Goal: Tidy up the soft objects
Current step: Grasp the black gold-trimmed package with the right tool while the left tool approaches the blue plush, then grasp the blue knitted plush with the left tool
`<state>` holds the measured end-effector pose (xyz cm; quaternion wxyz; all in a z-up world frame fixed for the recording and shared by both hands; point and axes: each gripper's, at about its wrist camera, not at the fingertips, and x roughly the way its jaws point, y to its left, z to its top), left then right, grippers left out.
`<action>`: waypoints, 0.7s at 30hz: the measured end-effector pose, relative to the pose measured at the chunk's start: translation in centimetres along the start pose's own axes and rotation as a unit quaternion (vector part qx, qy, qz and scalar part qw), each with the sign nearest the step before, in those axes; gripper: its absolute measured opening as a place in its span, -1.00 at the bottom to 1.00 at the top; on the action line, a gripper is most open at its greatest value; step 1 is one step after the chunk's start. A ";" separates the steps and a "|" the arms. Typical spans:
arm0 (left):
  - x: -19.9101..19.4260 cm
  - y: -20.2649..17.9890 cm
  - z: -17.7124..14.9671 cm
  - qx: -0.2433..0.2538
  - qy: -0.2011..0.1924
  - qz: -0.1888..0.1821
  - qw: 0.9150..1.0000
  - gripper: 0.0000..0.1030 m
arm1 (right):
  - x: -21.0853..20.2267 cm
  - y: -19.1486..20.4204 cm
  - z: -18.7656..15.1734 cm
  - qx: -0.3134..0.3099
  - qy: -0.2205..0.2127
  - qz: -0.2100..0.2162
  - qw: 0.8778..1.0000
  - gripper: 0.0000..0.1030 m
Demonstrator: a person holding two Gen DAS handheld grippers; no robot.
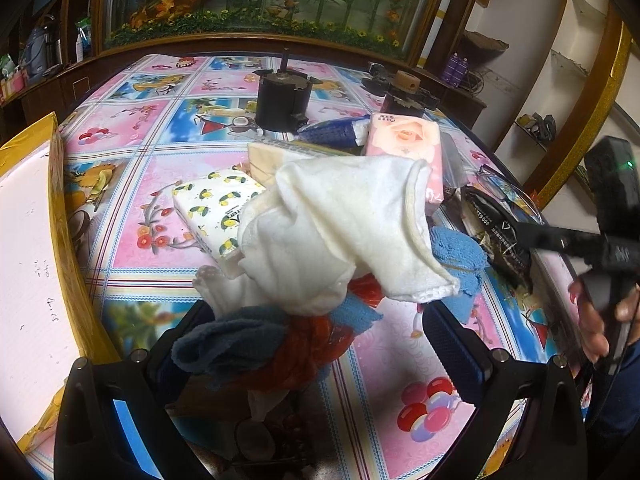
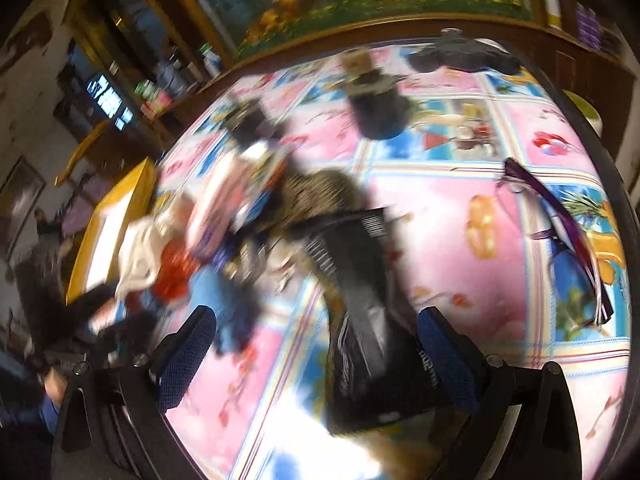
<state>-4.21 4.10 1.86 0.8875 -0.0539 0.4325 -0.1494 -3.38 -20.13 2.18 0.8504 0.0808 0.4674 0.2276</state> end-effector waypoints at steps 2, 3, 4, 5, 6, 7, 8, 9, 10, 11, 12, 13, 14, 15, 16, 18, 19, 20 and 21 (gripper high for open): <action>0.0 0.0 0.0 0.000 -0.001 0.000 1.000 1.00 | 0.2 1.1 -0.4 -0.025 0.007 -0.025 0.999 0.98; 0.0 0.0 0.0 0.000 -0.001 0.000 1.000 1.00 | 0.4 1.2 -0.4 -0.027 0.007 -0.036 0.999 0.98; 0.0 0.0 0.0 -0.001 -0.004 0.000 1.000 1.00 | 0.7 1.0 -0.2 -0.025 0.003 -0.052 0.998 0.96; -0.1 0.0 0.0 -0.001 -0.007 0.000 1.000 1.00 | 0.9 0.7 0.0 -0.021 0.000 -0.062 0.998 0.84; -0.2 0.0 0.0 -0.002 -0.010 0.000 1.000 1.00 | 1.2 0.4 0.2 -0.013 0.000 -0.070 0.997 0.74; -0.3 0.0 0.0 -0.002 -0.014 -0.002 1.000 1.00 | 1.8 -0.1 0.3 0.000 0.010 -0.068 0.998 0.40; -0.4 0.0 0.0 -0.001 -0.016 -0.003 1.000 1.00 | 2.2 -0.2 0.3 0.004 0.017 -0.067 0.998 0.17; -0.5 0.0 -0.1 0.000 -0.018 -0.003 1.000 1.00 | 2.4 -0.1 0.2 0.004 0.019 -0.072 0.997 0.10; -0.6 -0.1 0.0 0.001 -0.020 -0.002 1.000 1.00 | 2.4 0.2 0.1 -0.004 0.012 -0.079 0.997 -0.07; -0.6 -0.1 0.0 0.002 -0.021 -0.003 1.000 1.00 | 2.5 0.3 0.1 -0.005 0.012 -0.072 0.997 -0.29; -0.6 -0.1 0.0 0.003 -0.021 -0.004 1.000 1.00 | 2.4 0.3 0.1 0.000 0.006 -0.068 0.998 -0.30; -0.6 -0.2 0.0 0.004 -0.021 -0.005 1.000 1.00 | 2.1 0.3 0.1 0.003 -0.002 -0.069 0.998 -0.33; -0.7 -0.2 0.0 0.005 -0.022 -0.007 1.000 1.00 | 1.6 0.2 0.2 0.006 -0.022 -0.068 0.997 -0.34; -0.7 -0.2 -0.1 0.006 -0.024 -0.010 1.000 1.00 | 1.1 0.1 0.3 0.012 -0.036 -0.065 0.997 -0.35; -1.0 -0.3 -0.1 0.008 -0.030 -0.012 0.999 1.00 | 0.3 -0.4 0.4 0.027 -0.061 -0.059 0.996 -0.35; -1.6 -0.5 -0.3 0.013 -0.044 -0.015 0.999 1.00 | -0.5 -0.8 0.5 0.039 -0.099 -0.043 0.993 -0.34; -2.1 -0.7 -0.4 0.018 -0.057 -0.016 0.998 1.00 | -0.9 -1.2 0.4 0.050 -0.123 -0.024 0.991 -0.34; -2.6 -1.0 -0.6 0.024 -0.070 -0.013 0.997 1.00 | -1.0 -1.3 0.5 0.055 -0.128 -0.018 0.990 -0.35; -3.1 -1.3 -0.7 0.033 -0.082 -0.010 0.996 0.98 | -1.2 -1.4 0.5 0.057 -0.133 -0.018 0.989 -0.35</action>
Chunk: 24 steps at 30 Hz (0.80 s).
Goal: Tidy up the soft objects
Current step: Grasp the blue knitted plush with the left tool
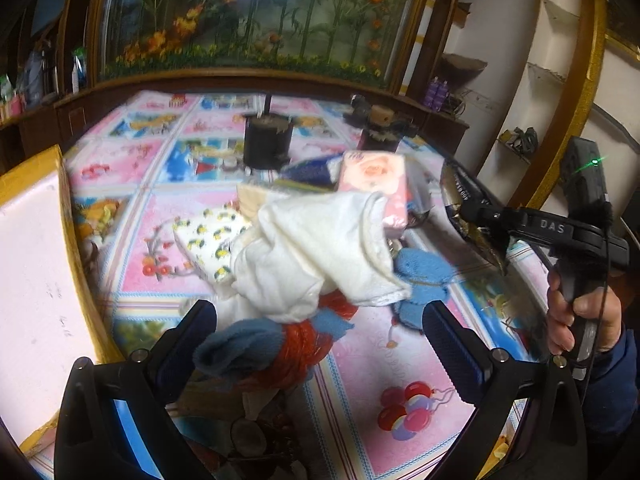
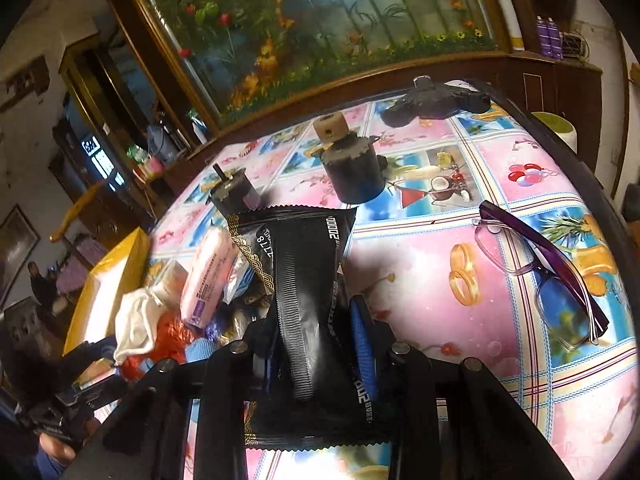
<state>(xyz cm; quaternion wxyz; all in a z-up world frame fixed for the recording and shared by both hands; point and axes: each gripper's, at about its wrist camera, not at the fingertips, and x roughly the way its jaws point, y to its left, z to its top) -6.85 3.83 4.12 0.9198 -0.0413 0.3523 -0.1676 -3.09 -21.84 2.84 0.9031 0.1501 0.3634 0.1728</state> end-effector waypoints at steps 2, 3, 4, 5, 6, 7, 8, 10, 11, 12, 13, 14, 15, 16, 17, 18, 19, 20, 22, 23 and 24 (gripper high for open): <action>-1.0 -1.4 0.1 0.027 -0.015 -0.004 0.999 0.91 | -0.6 0.0 0.1 -0.004 -0.018 0.000 1.000 -0.34; -1.3 -2.2 0.3 0.039 -0.014 -0.011 0.999 0.82 | -0.7 -0.2 0.1 0.000 -0.022 0.004 1.000 -0.34; -1.3 -3.2 0.6 0.053 -0.009 -0.019 0.998 0.78 | -0.7 -0.4 0.2 0.006 -0.023 0.011 1.000 -0.34; -1.3 -4.2 0.8 0.067 -0.003 -0.025 0.997 0.69 | -0.8 -0.4 0.2 0.008 -0.023 0.013 1.000 -0.34; -1.0 -5.1 0.9 0.077 0.004 -0.025 0.997 0.60 | -0.8 -0.5 0.2 0.009 -0.024 0.012 1.000 -0.34; -0.3 -6.0 1.1 0.089 0.019 -0.030 0.995 0.55 | -0.9 -0.6 0.2 0.010 -0.028 0.012 0.999 -0.34; 0.5 -6.6 1.2 0.098 0.033 -0.033 0.994 0.48 | -1.1 -0.6 0.1 0.010 -0.030 0.015 0.999 -0.34; 2.2 -7.6 1.2 0.111 0.055 -0.021 0.992 0.46 | -1.4 -0.6 0.1 0.010 -0.034 0.016 0.999 -0.34; 3.1 -7.9 1.2 0.116 0.067 -0.018 0.991 0.46 | -1.4 -0.7 0.1 0.010 -0.036 0.017 0.999 -0.34; 3.8 -8.1 1.3 0.116 0.075 -0.018 0.990 0.41 | -1.4 -0.7 0.1 0.010 -0.037 0.018 0.999 -0.34; 4.5 -8.1 1.3 0.114 0.082 -0.016 0.990 0.37 | -1.5 -0.7 0.0 0.010 -0.037 0.021 0.999 -0.34; 5.1 -8.1 1.5 0.111 0.090 -0.014 0.990 0.32 | -1.5 -0.7 0.0 0.010 -0.039 0.021 0.999 -0.34; 5.6 -8.1 1.6 0.109 0.097 -0.011 0.989 0.32 | -1.6 -0.7 0.0 0.010 -0.040 0.022 0.999 -0.34; 6.0 -8.0 1.8 0.107 0.100 -0.007 0.989 0.32 | -1.7 -0.7 0.0 0.009 -0.039 0.026 0.999 -0.34; 6.3 -8.1 1.9 0.107 0.101 -0.003 0.989 0.32 | -1.7 -0.7 0.0 0.010 -0.039 0.028 0.999 -0.34; 6.6 -8.1 2.0 0.107 0.105 0.000 0.989 0.32 | -1.6 -0.7 0.0 0.009 -0.039 0.030 0.999 -0.34; 7.0 -8.3 2.2 0.106 0.110 0.002 0.988 0.31 | -1.7 -0.6 0.0 0.008 -0.039 0.032 0.999 -0.34; 7.2 -8.4 2.3 0.106 0.111 0.003 0.988 0.27 | -1.7 -0.6 0.0 0.007 -0.039 0.033 0.999 -0.34; 7.9 -8.7 2.3 0.108 0.122 0.010 0.987 -0.03 | -1.6 -0.7 0.0 0.008 -0.038 0.036 0.999 -0.34; 8.3 -8.8 2.2 0.106 0.128 0.013 0.986 -0.16 | -1.6 -0.8 0.0 0.008 -0.037 0.037 0.999 -0.34; 8.6 -8.7 2.0 0.103 0.132 0.014 0.986 -0.17 | -1.6 -0.8 0.0 0.009 -0.038 0.037 0.999 -0.34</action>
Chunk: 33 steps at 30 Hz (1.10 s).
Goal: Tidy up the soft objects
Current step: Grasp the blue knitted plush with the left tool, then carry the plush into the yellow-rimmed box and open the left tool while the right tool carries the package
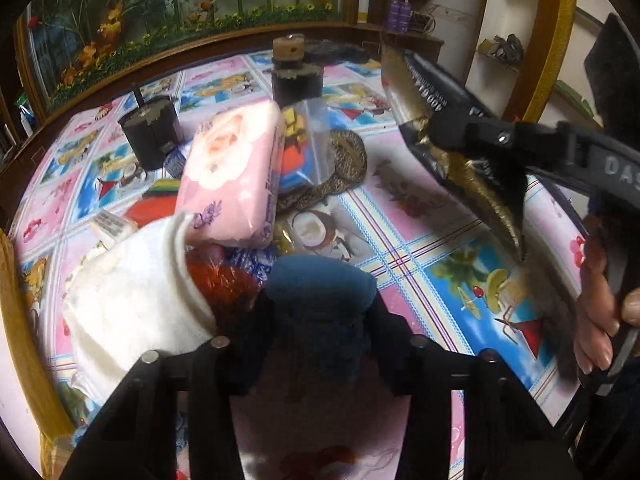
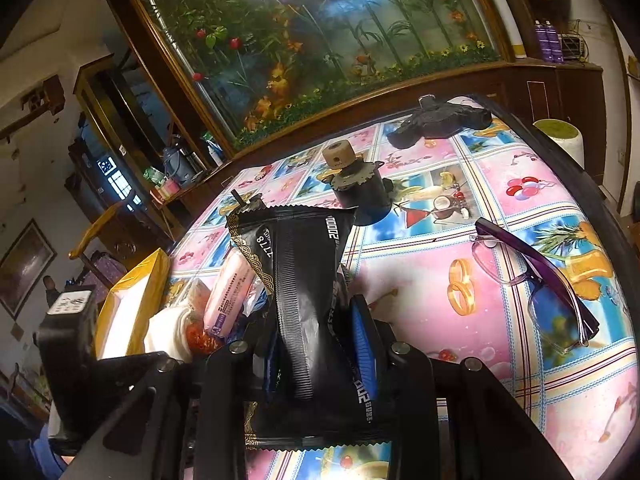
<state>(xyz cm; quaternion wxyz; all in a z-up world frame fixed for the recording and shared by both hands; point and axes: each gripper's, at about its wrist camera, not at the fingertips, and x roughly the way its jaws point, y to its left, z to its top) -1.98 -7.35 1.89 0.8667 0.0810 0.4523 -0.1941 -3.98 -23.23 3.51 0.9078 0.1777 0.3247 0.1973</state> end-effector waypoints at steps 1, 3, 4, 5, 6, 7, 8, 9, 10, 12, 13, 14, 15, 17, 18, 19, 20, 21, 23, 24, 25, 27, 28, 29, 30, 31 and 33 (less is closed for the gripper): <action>0.0 0.0 -0.3 -0.001 -0.001 0.001 1.000 -0.19 | 0.0 0.0 0.0 0.000 0.000 0.001 1.000 -0.34; -0.2 0.1 -0.5 -0.004 -0.005 0.002 1.000 -0.23 | 0.1 0.0 0.0 0.001 0.002 0.002 1.000 -0.34; -0.5 0.2 -0.7 -0.010 -0.008 -0.003 1.000 -0.24 | 0.2 0.0 0.0 0.000 0.002 0.003 1.000 -0.34; -0.7 0.4 -0.8 -0.014 -0.010 -0.006 1.000 -0.24 | 0.2 0.0 0.0 -0.001 0.003 0.004 1.000 -0.34; -0.9 0.5 -1.0 -0.018 -0.012 -0.008 1.000 -0.24 | 0.2 0.1 0.0 -0.002 0.003 0.004 1.000 -0.34; -1.3 0.7 -1.1 -0.021 -0.015 -0.010 1.000 -0.24 | 0.2 0.1 0.0 -0.004 0.002 0.002 1.000 -0.34; -1.5 0.8 -1.2 -0.023 -0.018 -0.012 1.000 -0.24 | 0.2 0.1 0.0 -0.004 0.002 0.002 1.000 -0.34; -1.8 1.0 -1.2 -0.026 -0.020 -0.015 0.999 -0.24 | 0.2 0.2 0.0 -0.005 0.002 0.002 1.000 -0.34; -2.1 1.3 -1.3 -0.030 -0.023 -0.018 0.999 -0.24 | 0.2 0.2 0.0 -0.006 0.002 0.001 1.000 -0.34; -2.6 1.4 -1.3 -0.033 -0.028 -0.021 0.999 -0.24 | 0.2 0.2 0.0 -0.008 0.002 0.000 1.000 -0.34; -3.0 1.6 -1.3 -0.035 -0.032 -0.022 0.999 -0.24 | 0.2 0.3 -0.1 -0.008 0.002 -0.001 1.000 -0.34; -3.3 1.7 -1.3 -0.037 -0.035 -0.024 0.998 -0.24 | 0.3 0.3 0.0 -0.009 0.002 -0.001 1.000 -0.34; -3.5 1.8 -1.3 -0.039 -0.038 -0.025 0.998 -0.24 | 0.3 0.3 0.0 -0.008 0.002 -0.001 1.000 -0.34; -4.1 2.0 -1.3 -0.042 -0.044 -0.026 0.998 -0.24 | 0.3 0.3 -0.1 -0.009 0.001 -0.003 1.000 -0.34; -4.3 2.1 -1.4 -0.044 -0.047 -0.027 0.998 -0.24 | 0.4 0.3 -0.1 -0.009 0.002 -0.005 1.000 -0.34; -4.6 2.3 -1.4 -0.047 -0.050 -0.028 0.997 -0.24 | 0.3 0.3 -0.1 -0.009 0.002 -0.005 1.000 -0.34; -4.8 2.4 -1.4 -0.049 -0.053 -0.029 0.997 -0.24 | 0.4 0.3 -0.1 -0.009 0.002 -0.006 1.000 -0.34; -5.2 2.7 -1.4 -0.051 -0.057 -0.028 0.997 -0.24 | 0.4 0.3 -0.2 -0.008 0.002 -0.006 1.000 -0.34; -5.8 3.3 -1.3 -0.054 -0.064 -0.027 0.996 -0.24 | 0.3 0.3 -0.2 -0.005 0.002 -0.007 1.000 -0.34; -6.2 3.5 -1.4 -0.056 -0.068 -0.027 0.996 -0.24 | 0.3 0.4 -0.3 -0.004 0.001 -0.007 1.000 -0.34; -6.5 3.8 -1.4 -0.059 -0.072 -0.026 0.995 -0.24 | 0.2 0.5 -0.4 -0.002 0.000 -0.007 1.000 -0.34; -7.0 4.5 -1.4 -0.065 -0.078 -0.028 0.994 -0.24 | 0.0 0.8 -0.6 0.005 -0.003 -0.002 1.000 -0.34; -7.3 4.8 -1.5 -0.068 -0.081 -0.028 0.994 -0.24 | -0.1 1.0 -0.8 0.011 -0.005 0.003 1.000 -0.34; -7.6 5.1 -1.5 -0.071 -0.085 -0.028 0.993 -0.24 | -0.3 1.2 -0.9 0.015 -0.008 0.008 1.000 -0.34; -7.9 5.4 -1.5 -0.073 -0.088 -0.028 0.993 -0.24 | -0.4 1.5 -1.0 0.016 -0.009 0.011 1.000 -0.34; -8.2 5.9 -1.6 -0.077 -0.092 -0.027 0.992 -0.24 | -0.6 1.9 -1.2 0.017 -0.010 0.014 1.000 -0.34; -8.7 6.6 -1.7 -0.084 -0.098 -0.026 0.991 -0.24 | -0.7 2.6 -1.2 0.015 -0.010 0.017 1.000 -0.34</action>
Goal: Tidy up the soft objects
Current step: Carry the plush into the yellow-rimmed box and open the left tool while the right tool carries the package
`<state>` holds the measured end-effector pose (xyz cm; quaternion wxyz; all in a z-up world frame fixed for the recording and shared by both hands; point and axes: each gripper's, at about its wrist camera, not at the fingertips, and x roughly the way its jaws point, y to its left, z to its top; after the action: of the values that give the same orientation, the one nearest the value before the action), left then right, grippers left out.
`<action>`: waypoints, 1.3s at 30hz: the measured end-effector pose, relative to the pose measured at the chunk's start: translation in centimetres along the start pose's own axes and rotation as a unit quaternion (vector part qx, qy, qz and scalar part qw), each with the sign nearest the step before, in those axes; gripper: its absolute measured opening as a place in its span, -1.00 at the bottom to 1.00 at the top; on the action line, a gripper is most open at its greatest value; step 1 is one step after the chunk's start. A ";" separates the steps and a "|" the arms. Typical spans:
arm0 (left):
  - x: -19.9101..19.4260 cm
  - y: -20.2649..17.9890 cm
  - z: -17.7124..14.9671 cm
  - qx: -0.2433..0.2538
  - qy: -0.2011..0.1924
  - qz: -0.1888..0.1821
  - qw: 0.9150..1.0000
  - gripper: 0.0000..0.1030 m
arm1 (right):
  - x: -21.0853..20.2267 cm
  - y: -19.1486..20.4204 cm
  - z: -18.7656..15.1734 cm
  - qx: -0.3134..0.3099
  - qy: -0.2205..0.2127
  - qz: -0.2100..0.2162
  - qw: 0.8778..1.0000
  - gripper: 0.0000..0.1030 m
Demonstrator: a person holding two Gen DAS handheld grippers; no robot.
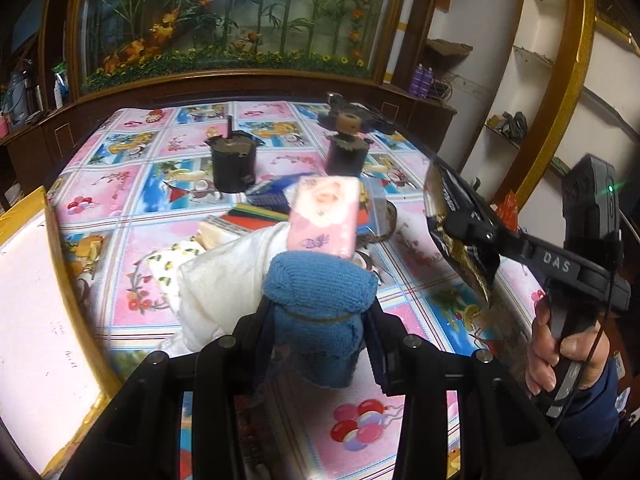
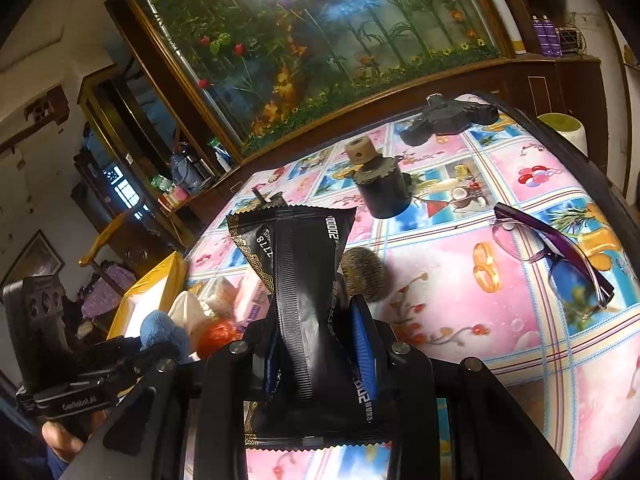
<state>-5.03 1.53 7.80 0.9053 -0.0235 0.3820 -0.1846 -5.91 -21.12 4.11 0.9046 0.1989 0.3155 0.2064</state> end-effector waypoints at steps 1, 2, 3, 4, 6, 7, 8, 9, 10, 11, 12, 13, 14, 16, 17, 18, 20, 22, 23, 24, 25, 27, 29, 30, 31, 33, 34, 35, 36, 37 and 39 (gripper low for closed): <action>-0.4 0.5 0.0 -0.004 -0.004 0.001 1.000 -0.24 | -0.1 0.6 0.0 -0.002 0.001 0.006 1.000 -0.33; -0.7 0.9 0.0 -0.008 -0.007 0.002 1.000 -0.24 | -0.1 1.1 0.0 -0.005 0.000 0.008 1.000 -0.33; -1.0 1.4 0.0 -0.013 -0.011 0.004 1.000 -0.24 | -0.2 1.8 0.1 -0.011 0.000 0.011 1.000 -0.33; -1.5 2.1 -0.1 -0.019 -0.015 0.006 1.000 -0.24 | -0.2 2.3 0.2 -0.016 0.001 0.013 1.000 -0.33; -2.1 3.1 -0.2 -0.029 -0.021 0.009 0.999 -0.23 | -0.1 3.9 0.3 -0.030 0.004 0.017 0.999 -0.33; -2.5 3.9 -0.2 -0.037 -0.026 0.013 0.999 -0.23 | 0.0 4.4 0.3 -0.034 0.006 0.021 0.999 -0.33; -2.9 4.5 -0.3 -0.044 -0.031 0.016 0.998 -0.23 | 0.1 5.1 0.4 -0.040 0.009 0.026 0.999 -0.33; -3.2 5.1 -0.4 -0.049 -0.033 0.018 0.998 -0.23 | 0.2 5.7 0.4 -0.045 0.011 0.029 0.999 -0.33; -3.7 5.9 -0.5 -0.058 -0.037 0.023 0.997 -0.23 | 0.3 6.4 0.4 -0.050 0.012 0.032 0.998 -0.33; -4.0 6.6 -0.6 -0.065 -0.040 0.027 0.997 -0.23 | 0.5 7.2 0.4 -0.053 0.015 0.034 0.998 -0.33; -4.4 7.4 -0.6 -0.071 -0.044 0.031 0.996 -0.23 | 0.8 7.9 0.4 -0.056 0.020 0.038 0.998 -0.33; -4.8 8.0 -0.7 -0.077 -0.047 0.036 0.995 -0.23 | 0.9 8.4 0.4 -0.058 0.023 0.042 0.997 -0.33; -5.2 8.8 -0.7 -0.084 -0.052 0.042 0.994 -0.23 | 1.2 9.1 0.4 -0.061 0.026 0.049 0.997 -0.33; -6.2 10.4 -0.9 -0.098 -0.061 0.052 0.992 -0.23 | 1.6 10.3 0.4 -0.069 0.031 0.058 0.995 -0.33; -6.6 11.1 -1.0 -0.105 -0.065 0.057 0.991 -0.23 | 1.9 11.2 0.3 -0.076 0.034 0.063 0.995 -0.33; -6.9 11.7 -1.1 -0.111 -0.068 0.063 0.989 -0.23 | 2.2 12.1 0.2 -0.083 0.037 0.068 0.994 -0.33; -7.7 13.3 -1.5 -0.127 -0.074 0.074 0.986 -0.23 | 2.8 13.8 0.1 -0.092 0.044 0.078 0.992 -0.33; -8.2 15.1 -1.9 -0.145 -0.078 0.087 0.982 -0.23 | 3.5 15.5 -0.1 -0.099 0.053 0.090 0.990 -0.33; -8.5 15.7 -2.2 -0.153 -0.079 0.092 0.981 -0.23 | 3.9 16.4 -0.2 -0.103 0.057 0.096 0.988 -0.33; -8.8 16.4 -2.5 -0.161 -0.080 0.096 0.979 -0.23 | 4.1 16.9 -0.3 -0.106 0.061 0.100 0.987 -0.33; -9.1 17.3 -3.0 -0.170 -0.080 0.105 0.977 -0.23 | 4.8 18.2 -0.5 -0.114 0.067 0.105 0.986 -0.33; -9.7 18.6 -3.7 -0.184 -0.080 0.121 0.972 -0.23 | 6.0 20.2 -1.1 -0.123 0.079 0.115 0.983 -0.33; -10.2 20.2 -4.7 -0.200 -0.079 0.137 0.967 -0.23 | 7.3 22.0 -1.7 -0.131 0.091 0.124 0.979 -0.32; -10.3 20.9 -5.1 -0.208 -0.078 0.144 0.964 -0.23 | 8.3 23.1 -2.1 -0.132 0.099 0.127 0.978 -0.32; -10.5 21.6 -5.5 -0.216 -0.076 0.150 0.962 -0.23 | 9.4 23.9 -2.4 -0.132 0.108 0.132 0.976 -0.32; -10.7 22.9 -6.3 -0.229 -0.072 0.158 0.958 -0.23 | 11.2 25.7 -3.0 -0.134 0.121 0.143 0.973 -0.32; -10.7 23.4 -6.6 -0.233 -0.070 0.163 0.956 -0.23 | 11.8 26.1 -3.2 -0.135 0.124 0.144 0.972 -0.32; -10.6 23.8 -6.9 -0.238 -0.067 0.167 0.955 -0.23 | 12.9 27.1 -3.5 -0.138 0.129 0.147 0.971 -0.32; -10.6 24.2 -7.2 -0.242 -0.064 0.169 0.953 -0.23 | 14.0 28.2 -3.9 -0.140 0.138 0.148 0.969 -0.32; -10.5 24.6 -7.5 -0.247 -0.059 0.171 0.952 -0.23 | 15.0 28.9 -4.3 -0.141 0.145 0.149 0.968 -0.32; -10.4 25.0 -7.9 -0.250 -0.056 0.176 0.950 -0.23 | 16.5 30.3 -4.9 -0.148 0.152 0.147 0.966 -0.32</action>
<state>-9.35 29.27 4.74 0.9083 -0.1917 0.3630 0.0808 -4.83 13.56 7.32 0.8252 0.0734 0.3822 0.4092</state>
